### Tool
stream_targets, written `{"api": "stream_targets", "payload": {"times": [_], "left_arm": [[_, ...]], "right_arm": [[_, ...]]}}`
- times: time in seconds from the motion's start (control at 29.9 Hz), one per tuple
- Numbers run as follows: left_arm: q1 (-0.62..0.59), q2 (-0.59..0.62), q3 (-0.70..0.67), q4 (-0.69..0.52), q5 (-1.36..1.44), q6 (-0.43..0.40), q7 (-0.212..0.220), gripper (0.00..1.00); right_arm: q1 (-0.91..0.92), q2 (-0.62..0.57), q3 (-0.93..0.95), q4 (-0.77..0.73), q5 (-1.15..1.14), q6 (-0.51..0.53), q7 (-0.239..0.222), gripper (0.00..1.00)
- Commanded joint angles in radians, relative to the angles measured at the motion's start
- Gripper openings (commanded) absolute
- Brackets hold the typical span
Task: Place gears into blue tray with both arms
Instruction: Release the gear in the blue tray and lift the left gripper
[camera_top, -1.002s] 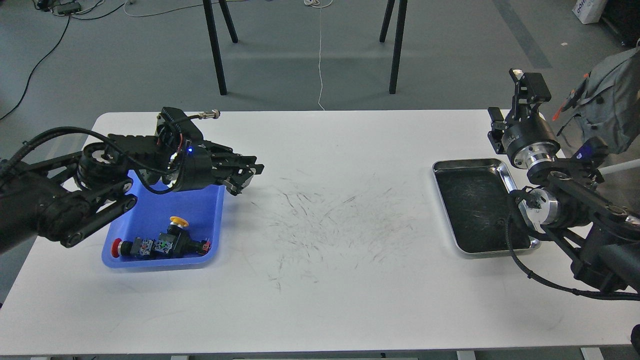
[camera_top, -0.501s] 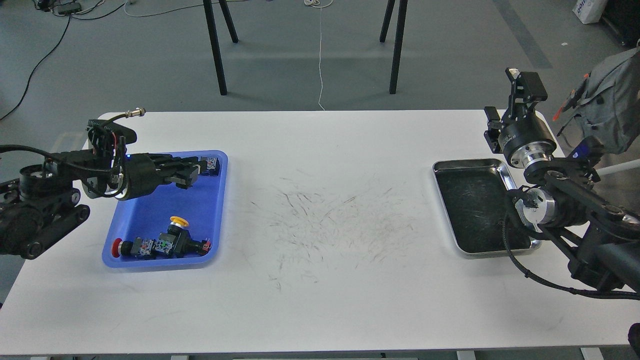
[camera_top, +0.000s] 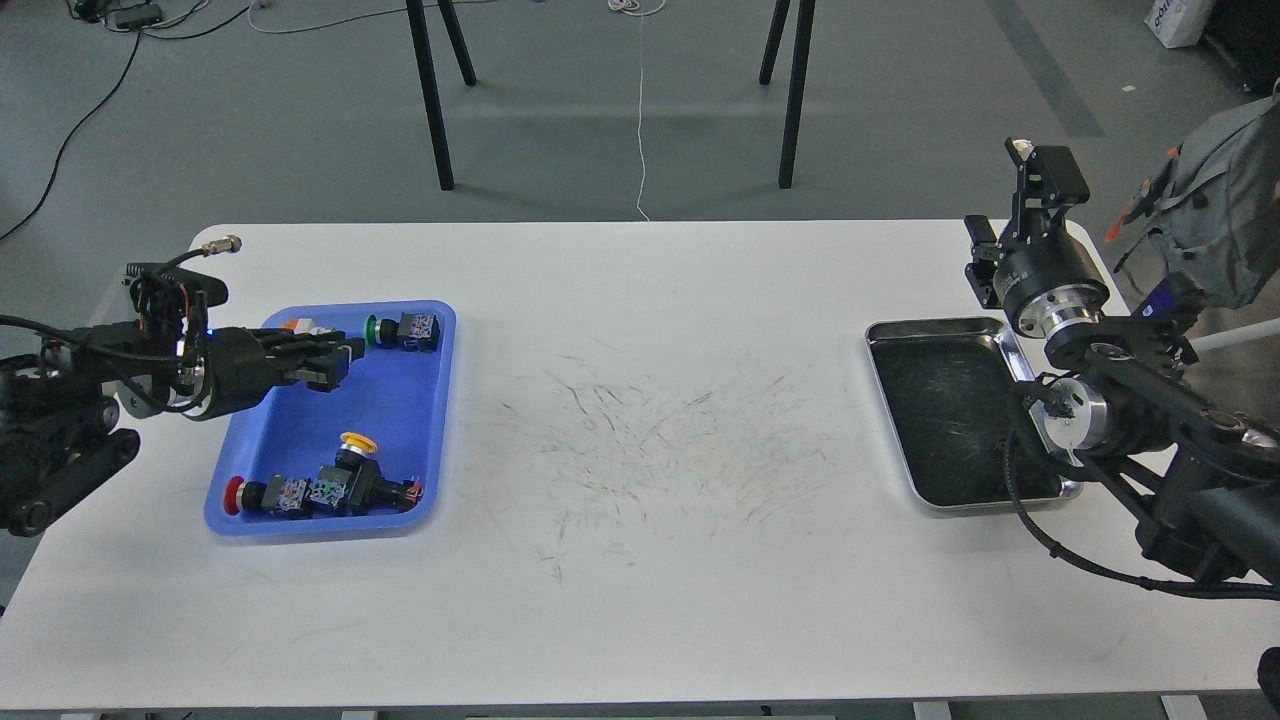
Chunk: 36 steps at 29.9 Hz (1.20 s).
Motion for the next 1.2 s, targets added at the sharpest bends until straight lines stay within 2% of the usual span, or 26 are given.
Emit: {"api": "stream_targets", "payload": {"times": [0.0,0.2,0.37,0.74,0.87,0.94,1.07,1.17], "left_arm": [[0.006,0.001,0.033,0.003,-0.001,-0.001,0.0,0.14],[0.006,-0.014,0.038,0.069,-0.001,0.024,0.0,0.14],[0.018,-0.019,0.062,0.081,-0.001,0.054,0.0,0.14],[0.02,-0.016,0.079,0.085,-0.027,0.053,0.0,0.16],[0.019,-0.014,0.081,0.095,-0.041,0.047,0.0,0.29],[0.02,-0.016,0.081,0.098,-0.048,0.045,0.0,0.3],[0.02,-0.014,0.079,0.097,-0.059,0.045,0.0,0.39],[0.016,-0.014,0.079,0.097,-0.062,0.047,0.0,0.4]], "right_arm": [[0.0,0.0,0.0,0.0,0.0,0.0,0.0,0.97],[-0.001,0.0,-0.002,0.0,0.0,0.0,0.0,0.97],[0.0,0.0,-0.003,0.0,0.0,0.0,0.0,0.97],[-0.001,0.0,-0.003,0.0,-0.002,0.0,0.0,0.97],[0.0,0.0,-0.003,0.0,-0.002,0.0,0.0,0.97],[0.0,0.0,-0.003,0.0,-0.002,0.0,0.0,0.97],[-0.001,0.0,-0.003,0.0,-0.002,0.0,0.0,0.97],[-0.001,0.0,-0.003,0.0,-0.002,0.0,0.0,0.97]]}}
